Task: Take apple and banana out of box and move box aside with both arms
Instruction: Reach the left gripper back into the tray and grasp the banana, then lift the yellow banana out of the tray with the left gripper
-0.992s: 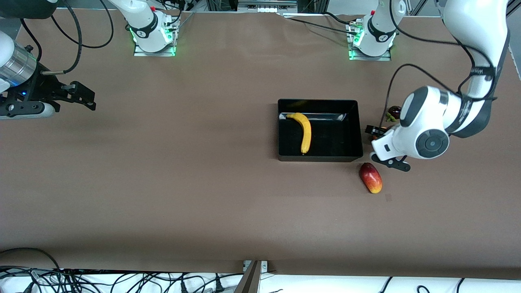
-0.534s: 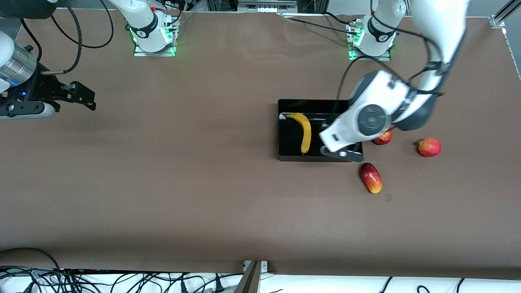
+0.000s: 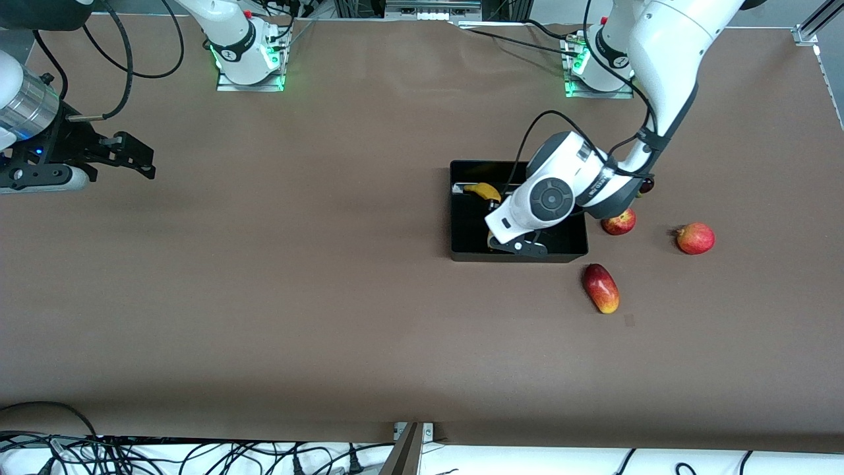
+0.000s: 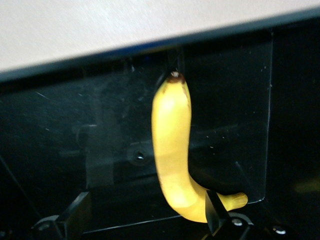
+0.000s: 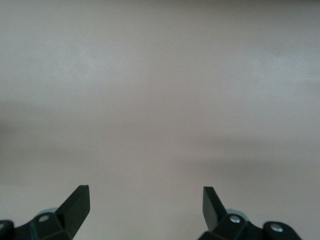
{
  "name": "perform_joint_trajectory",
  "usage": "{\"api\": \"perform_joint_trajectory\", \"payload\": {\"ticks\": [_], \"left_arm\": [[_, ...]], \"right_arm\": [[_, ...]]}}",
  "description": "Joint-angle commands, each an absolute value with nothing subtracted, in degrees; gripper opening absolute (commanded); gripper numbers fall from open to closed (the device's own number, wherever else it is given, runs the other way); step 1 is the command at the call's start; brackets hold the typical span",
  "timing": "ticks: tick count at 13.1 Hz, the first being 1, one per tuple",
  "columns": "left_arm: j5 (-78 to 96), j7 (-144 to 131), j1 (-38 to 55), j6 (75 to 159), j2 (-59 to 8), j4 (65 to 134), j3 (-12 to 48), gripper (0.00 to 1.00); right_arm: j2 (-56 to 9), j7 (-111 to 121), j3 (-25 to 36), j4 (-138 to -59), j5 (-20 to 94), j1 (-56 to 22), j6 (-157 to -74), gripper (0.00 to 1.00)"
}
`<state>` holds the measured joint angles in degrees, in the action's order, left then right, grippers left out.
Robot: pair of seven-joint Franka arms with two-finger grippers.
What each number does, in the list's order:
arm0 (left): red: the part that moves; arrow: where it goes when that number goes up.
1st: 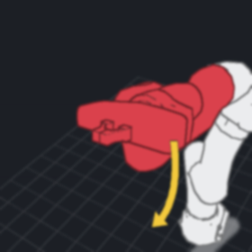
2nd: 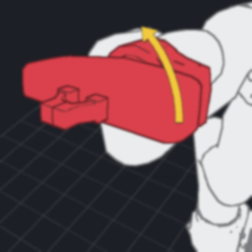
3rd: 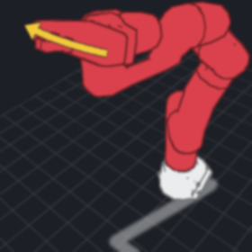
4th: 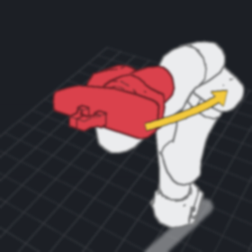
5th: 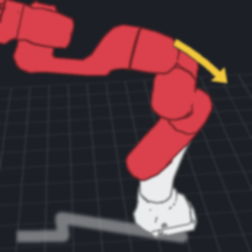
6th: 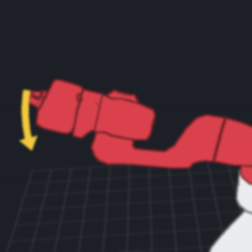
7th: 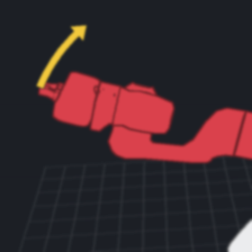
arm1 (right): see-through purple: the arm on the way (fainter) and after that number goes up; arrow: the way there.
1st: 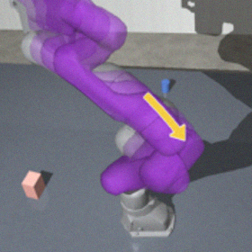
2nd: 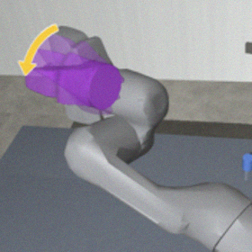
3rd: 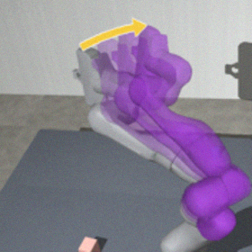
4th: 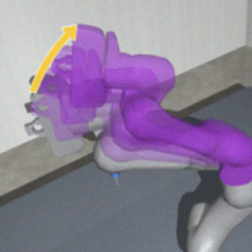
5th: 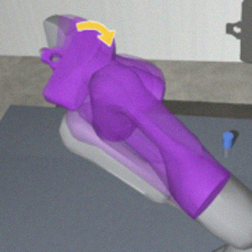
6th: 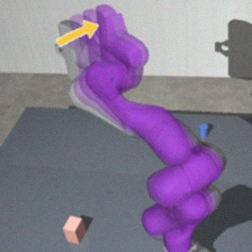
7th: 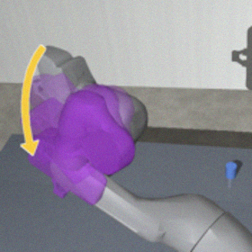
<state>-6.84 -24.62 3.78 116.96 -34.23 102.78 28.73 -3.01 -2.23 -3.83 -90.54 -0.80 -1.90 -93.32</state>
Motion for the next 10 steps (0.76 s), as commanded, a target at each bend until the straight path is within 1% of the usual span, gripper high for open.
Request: {"api": "perform_joint_trajectory", "payload": {"ticks": [1, 2, 4, 7, 9, 10], "left_arm": [[-6.7, -25.8, 4.2, 117.6, -35.0, 103.6, 28.7, 1.00], [-6.7, -25.9, 4.8, 118.3, -35.9, 103.4, 28.7, 1.00], [-7.3, -25.8, 5.5, 122.7, -38.3, 104.1, 28.5, 1.00], [-7.5, -25.8, 5.6, 122.9, -38.8, 104.4, 28.3, 1.00], [-7.5, -25.6, 5.1, 122.4, -39.4, 104.4, 28.2, 0.36], [-7.5, -25.6, 5.5, 122.4, -39.4, 104.4, 28.0, 0.19]], "right_arm": [[-2.7, -1.8, -4.4, -90.1, -0.8, -1.3, -92.7, 1.00], [-2.7, -1.8, -4.4, -90.1, -0.8, -1.3, -92.7, 1.00], [-2.7, -1.8, -4.4, -90.1, -0.8, -1.3, -92.7, 1.00], [-2.7, -1.8, -4.4, -90.1, -0.8, -1.3, -92.6, 1.00], [-2.7, -1.8, -4.4, -90.2, -0.8, -1.3, -92.6, 1.00], [-2.7, -1.8, -4.4, -90.1, -0.8, -1.3, -92.5, 1.00]]}}
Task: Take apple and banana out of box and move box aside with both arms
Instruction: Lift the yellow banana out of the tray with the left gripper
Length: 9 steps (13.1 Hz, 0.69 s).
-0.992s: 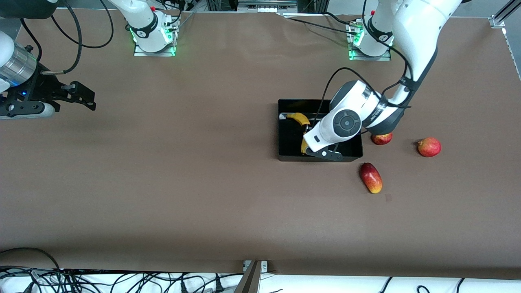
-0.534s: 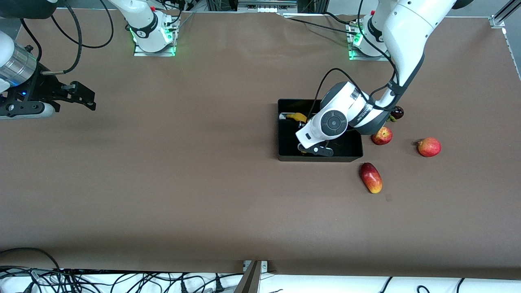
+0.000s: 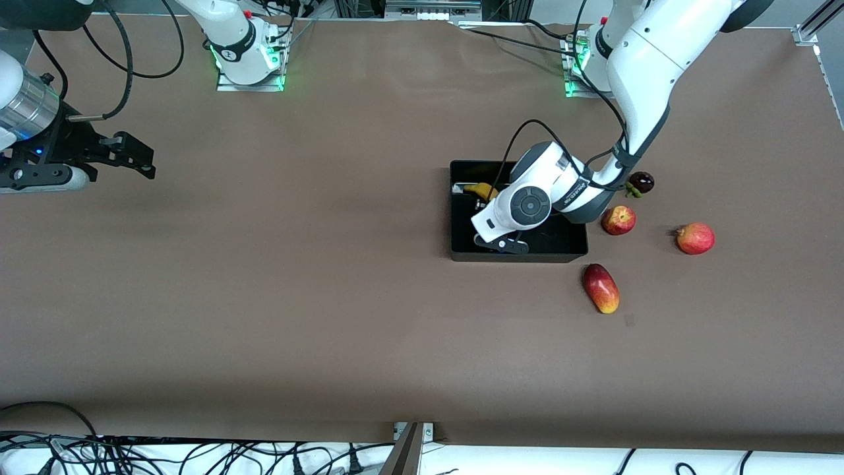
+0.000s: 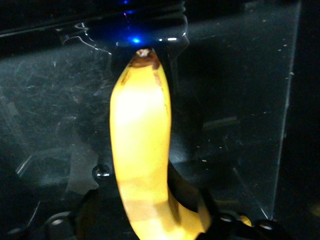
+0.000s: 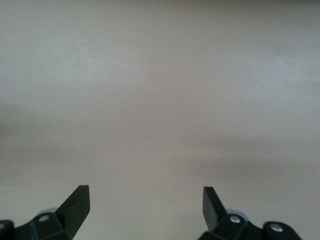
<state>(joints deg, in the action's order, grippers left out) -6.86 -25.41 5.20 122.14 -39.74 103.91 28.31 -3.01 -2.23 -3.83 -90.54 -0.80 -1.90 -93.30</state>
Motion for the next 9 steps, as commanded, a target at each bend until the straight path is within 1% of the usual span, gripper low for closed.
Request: {"api": "perform_joint_trajectory", "payload": {"ticks": [1, 2, 3, 4, 6, 9], "left_arm": [[-7.5, -25.6, 5.6, 122.3, -39.4, 104.4, 28.0, 0.05], [-7.5, -25.6, 5.4, 122.1, -39.3, 104.4, 28.2, 0.00], [-7.5, -25.6, 5.4, 120.6, -38.7, 104.0, 28.2, 0.00], [-7.5, -25.6, 5.3, 117.2, -37.9, 102.8, 28.2, 0.00], [-7.5, -25.5, 4.9, 109.6, -36.1, 98.6, 28.5, 0.00], [-7.4, -25.1, 4.6, 98.5, -34.9, 90.3, 28.6, 0.00]], "right_arm": [[-2.7, -1.8, -4.4, -90.2, -0.8, -1.3, -92.5, 1.00], [-2.7, -1.8, -4.4, -90.2, -0.8, -1.3, -92.5, 1.00], [-2.7, -1.8, -4.4, -90.2, -0.8, -1.3, -92.5, 1.00], [-2.7, -1.8, -4.4, -90.2, -0.8, -1.3, -92.5, 1.00], [-2.7, -1.8, -4.4, -90.2, -0.8, -1.3, -92.5, 1.00], [-2.7, -1.8, -4.4, -90.2, -0.8, -1.4, -92.5, 1.00]]}}
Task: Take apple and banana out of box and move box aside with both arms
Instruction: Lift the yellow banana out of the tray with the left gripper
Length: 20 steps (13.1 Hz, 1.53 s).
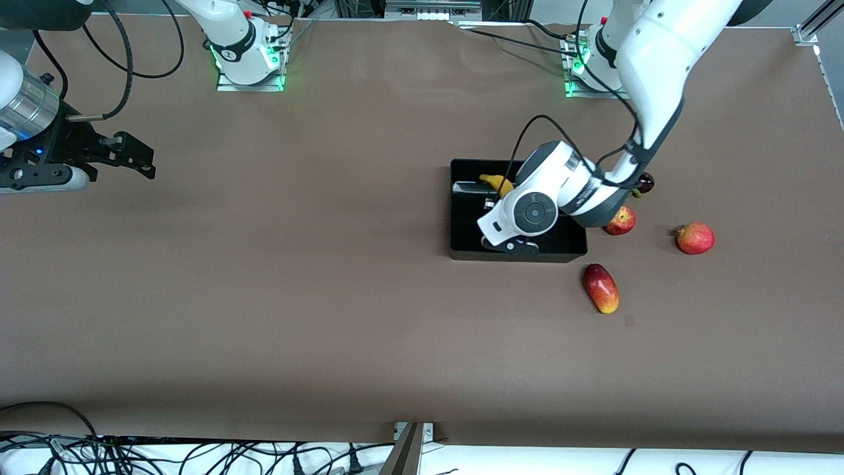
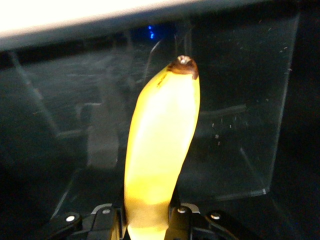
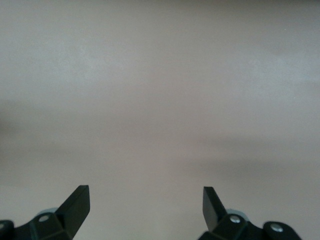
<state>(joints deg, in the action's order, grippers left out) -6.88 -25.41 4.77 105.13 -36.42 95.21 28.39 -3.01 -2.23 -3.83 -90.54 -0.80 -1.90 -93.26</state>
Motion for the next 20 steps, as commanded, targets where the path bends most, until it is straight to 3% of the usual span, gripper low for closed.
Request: {"api": "perform_joint_trajectory", "payload": {"ticks": [1, 5, 8, 14, 19, 20], "left_arm": [[-7.3, -25.0, 4.6, 96.2, -34.9, 88.2, 28.6, 0.00], [-7.5, -24.9, 2.2, 90.6, -34.4, 82.6, 28.5, 0.00], [-11.6, -13.1, -5.3, 86.7, -34.6, 80.8, 27.2, 0.00], [-24.3, 7.4, -20.0, 100.5, -42.5, 82.4, 26.8, 0.00], [-25.5, 10.2, -22.3, 110.2, -45.4, 87.0, 25.0, 0.00], [-25.5, 9.9, -22.3, 112.4, -45.8, 88.1, 24.3, 0.31]], "right_arm": [[-2.7, -1.8, -4.4, -90.2, -0.8, -1.3, -92.5, 1.00], [-2.7, -1.8, -4.4, -90.2, -0.8, -1.3, -92.5, 1.00], [-2.7, -1.8, -4.4, -90.2, -0.8, -1.3, -92.5, 1.00], [-2.7, -1.8, -4.4, -90.1, -0.8, -1.3, -92.5, 1.00], [-2.7, -1.8, -4.4, -90.1, -0.7, -1.3, -92.6, 1.00], [-2.7, -1.8, -4.4, -90.1, -0.8, -1.3, -92.6, 1.00]]}}
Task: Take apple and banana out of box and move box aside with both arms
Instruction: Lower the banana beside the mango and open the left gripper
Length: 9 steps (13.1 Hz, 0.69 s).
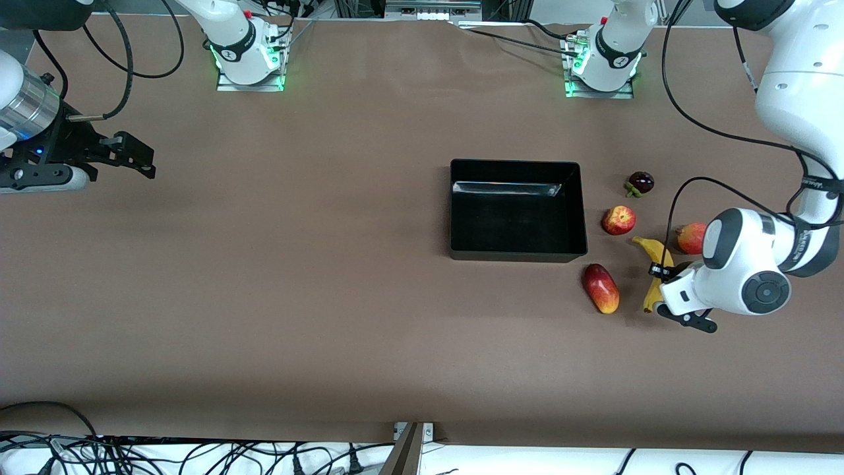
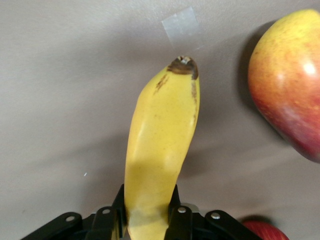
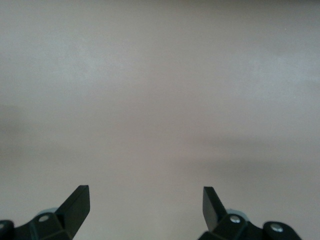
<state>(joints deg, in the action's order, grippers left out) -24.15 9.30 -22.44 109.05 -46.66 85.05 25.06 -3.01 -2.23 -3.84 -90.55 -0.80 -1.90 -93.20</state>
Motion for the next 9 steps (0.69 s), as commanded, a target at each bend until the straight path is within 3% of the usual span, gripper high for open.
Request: {"api": "perform_joint_trajectory", "payload": {"ticks": [1, 2, 6, 9], "left_arm": [[-25.6, 9.9, -22.2, 114.3, -46.3, 88.3, 23.6, 0.70], [-26.2, 10.1, -22.1, 114.6, -46.2, 88.2, 23.3, 1.00], [-25.2, 9.9, -22.2, 113.1, -40.9, 87.5, 25.1, 1.00], [-25.1, 9.4, -22.4, 104.7, -33.0, 87.2, 30.7, 1.00]], "right_arm": [[-2.7, -1.8, -4.4, -90.1, -0.8, -1.3, -92.6, 1.00], [-2.7, -1.8, -4.4, -90.1, -0.8, -1.3, -92.6, 1.00], [-2.7, -1.8, -4.4, -90.1, -0.8, -1.3, -92.6, 1.00], [-2.7, -1.8, -4.4, -90.1, -0.8, -1.3, -92.6, 1.00]]}}
